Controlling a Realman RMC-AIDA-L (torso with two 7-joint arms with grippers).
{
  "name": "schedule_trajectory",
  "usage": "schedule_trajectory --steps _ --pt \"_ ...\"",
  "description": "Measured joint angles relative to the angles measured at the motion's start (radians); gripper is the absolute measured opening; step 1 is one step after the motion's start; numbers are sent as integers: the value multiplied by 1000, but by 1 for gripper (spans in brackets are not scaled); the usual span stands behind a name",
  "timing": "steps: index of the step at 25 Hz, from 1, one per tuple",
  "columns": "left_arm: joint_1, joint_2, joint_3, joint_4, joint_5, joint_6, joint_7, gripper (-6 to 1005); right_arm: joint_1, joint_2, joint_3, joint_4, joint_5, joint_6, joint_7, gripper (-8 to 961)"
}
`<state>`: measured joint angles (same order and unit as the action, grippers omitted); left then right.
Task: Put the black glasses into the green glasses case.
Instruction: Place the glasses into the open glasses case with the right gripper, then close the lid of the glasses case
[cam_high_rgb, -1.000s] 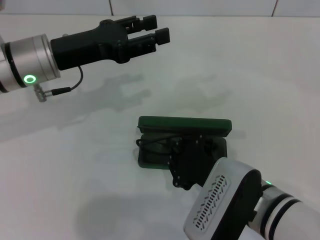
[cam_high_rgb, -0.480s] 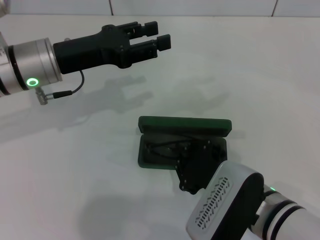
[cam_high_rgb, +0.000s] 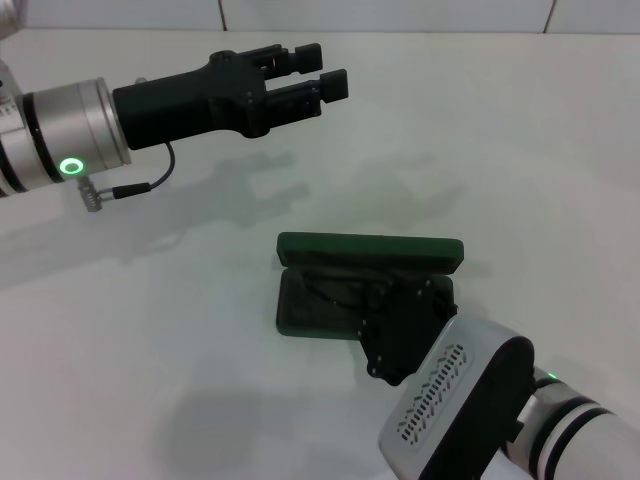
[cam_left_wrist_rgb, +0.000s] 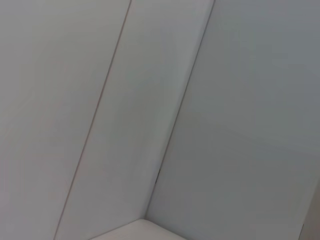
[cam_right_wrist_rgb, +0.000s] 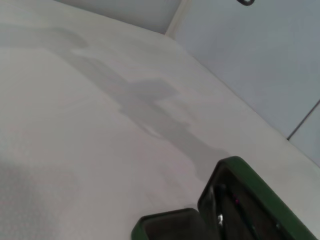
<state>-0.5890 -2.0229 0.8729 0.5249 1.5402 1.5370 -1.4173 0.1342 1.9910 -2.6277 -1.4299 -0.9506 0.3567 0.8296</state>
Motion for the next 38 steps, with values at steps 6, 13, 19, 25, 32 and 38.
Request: schedule_trajectory --steps 6,13,19,25,32,38 --pt "0 -1 -3 1 -2 0 0 626 1 -1 1 1 1 -13 0 249" --pt "0 0 -4 1 -2 0 0 625 5 -2 -3 0 -4 -41 -1 318" --pt "3 0 -3 1 -6 0 3 625 7 -7 -3 -11 -5 -75 -7 320" --pt "4 3 -3 1 -8 0 3 626 18 -36 15 -27 15 -190 -6 322" --pt "8 7 -4 6 -12 0 4 626 -14 -88 189 5 87 -578 -2 323" --pt "25 11 -45 29 -13 0 -1 625 -63 -95 508 203 147 -1118 68 325"
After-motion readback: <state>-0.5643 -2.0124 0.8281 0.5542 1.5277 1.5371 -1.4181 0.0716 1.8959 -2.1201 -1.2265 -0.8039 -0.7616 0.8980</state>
